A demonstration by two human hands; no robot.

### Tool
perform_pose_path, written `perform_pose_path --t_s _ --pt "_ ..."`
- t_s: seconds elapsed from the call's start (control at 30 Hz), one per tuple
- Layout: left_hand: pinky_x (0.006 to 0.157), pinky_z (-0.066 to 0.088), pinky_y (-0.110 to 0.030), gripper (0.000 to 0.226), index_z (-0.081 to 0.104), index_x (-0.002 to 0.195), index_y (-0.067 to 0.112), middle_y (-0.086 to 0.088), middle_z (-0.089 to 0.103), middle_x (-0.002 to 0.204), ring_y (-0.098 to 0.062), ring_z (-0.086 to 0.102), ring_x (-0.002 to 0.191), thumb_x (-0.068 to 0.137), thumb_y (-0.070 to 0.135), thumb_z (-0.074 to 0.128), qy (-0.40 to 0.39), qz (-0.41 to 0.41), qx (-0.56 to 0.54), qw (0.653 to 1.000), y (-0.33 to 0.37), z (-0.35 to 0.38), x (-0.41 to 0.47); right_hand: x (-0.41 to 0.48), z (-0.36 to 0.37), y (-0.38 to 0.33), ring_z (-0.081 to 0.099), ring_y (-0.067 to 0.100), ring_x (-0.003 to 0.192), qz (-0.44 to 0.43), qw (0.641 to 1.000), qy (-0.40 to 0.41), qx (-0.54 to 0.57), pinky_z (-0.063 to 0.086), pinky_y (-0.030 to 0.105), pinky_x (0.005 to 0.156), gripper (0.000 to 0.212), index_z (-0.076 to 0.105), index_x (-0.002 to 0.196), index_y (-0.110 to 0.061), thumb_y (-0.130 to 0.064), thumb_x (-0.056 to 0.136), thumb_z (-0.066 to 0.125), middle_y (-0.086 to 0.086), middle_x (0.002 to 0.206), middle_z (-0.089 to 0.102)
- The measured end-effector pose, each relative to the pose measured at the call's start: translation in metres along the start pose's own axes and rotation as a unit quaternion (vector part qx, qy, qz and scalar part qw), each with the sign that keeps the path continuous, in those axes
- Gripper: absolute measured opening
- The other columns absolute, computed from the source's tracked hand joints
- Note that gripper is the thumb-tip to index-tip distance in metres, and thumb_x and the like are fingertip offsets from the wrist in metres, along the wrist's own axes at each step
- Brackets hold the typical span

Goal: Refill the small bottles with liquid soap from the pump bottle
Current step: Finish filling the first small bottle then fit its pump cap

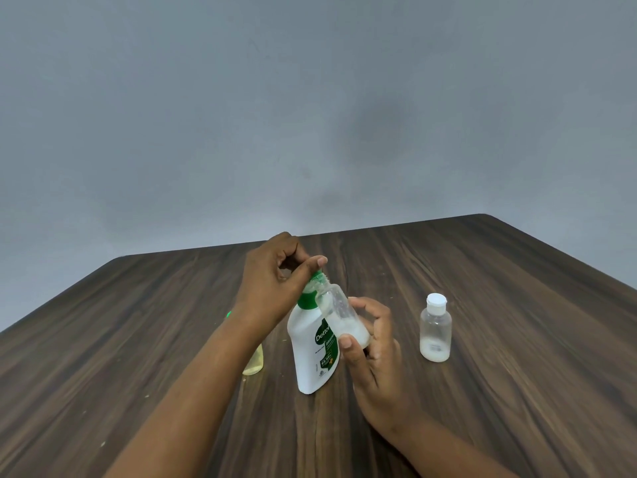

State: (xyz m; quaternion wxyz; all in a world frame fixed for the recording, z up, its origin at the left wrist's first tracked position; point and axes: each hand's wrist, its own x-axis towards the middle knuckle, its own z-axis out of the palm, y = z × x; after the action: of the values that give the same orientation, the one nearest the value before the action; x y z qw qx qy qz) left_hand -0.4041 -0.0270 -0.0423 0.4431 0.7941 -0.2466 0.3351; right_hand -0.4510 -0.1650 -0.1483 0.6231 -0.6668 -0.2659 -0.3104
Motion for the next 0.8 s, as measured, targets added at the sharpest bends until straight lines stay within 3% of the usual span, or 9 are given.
perform_pose_path --t_s 0.2,0.4,0.57,0.8 --pt "0.056 0.042 -0.023 0.029 0.052 0.058 0.010 0.002 0.053 0.059 -0.009 0.050 0.058 0.076 0.028 0.067 0.036 -0.011 -0.022 0.999 -0.005 0.007 -0.012 -0.001 0.000 -0.001 0.060 0.002 0.063 0.005 1.000 0.003 0.003 0.042 0.011 0.056 0.040 0.040 0.121 -0.033 -0.061 0.092 0.043 -0.022 0.078 0.062" --pt "0.057 0.045 -0.029 0.029 0.054 0.060 0.008 -0.001 0.055 0.061 -0.014 0.052 0.059 0.077 0.029 0.067 0.045 -0.003 -0.023 0.999 -0.002 0.005 -0.011 0.000 0.000 -0.003 0.061 0.005 0.064 0.007 1.000 0.001 0.000 0.043 0.013 0.056 0.040 0.039 0.121 -0.035 -0.062 0.091 0.042 -0.016 0.082 0.064" --pt "0.055 0.041 -0.022 0.028 0.052 0.060 0.014 0.004 0.054 0.061 -0.010 0.051 0.060 0.078 0.031 0.066 0.038 0.014 0.005 0.999 0.001 0.005 -0.004 0.000 0.001 -0.003 0.057 0.001 0.061 0.005 1.000 0.002 0.001 0.040 0.010 0.056 0.044 0.040 0.123 -0.028 -0.059 0.093 0.042 -0.022 0.078 0.060" --pt "0.058 0.044 -0.036 0.037 0.052 0.061 0.003 -0.006 0.053 0.061 -0.020 0.051 0.060 0.077 0.034 0.066 0.071 -0.003 -0.032 0.997 -0.004 0.011 -0.016 -0.002 0.000 -0.002 0.065 0.008 0.073 0.011 1.000 -0.002 -0.001 0.046 0.014 0.060 0.039 0.039 0.122 -0.034 -0.059 0.092 0.042 -0.013 0.089 0.066"
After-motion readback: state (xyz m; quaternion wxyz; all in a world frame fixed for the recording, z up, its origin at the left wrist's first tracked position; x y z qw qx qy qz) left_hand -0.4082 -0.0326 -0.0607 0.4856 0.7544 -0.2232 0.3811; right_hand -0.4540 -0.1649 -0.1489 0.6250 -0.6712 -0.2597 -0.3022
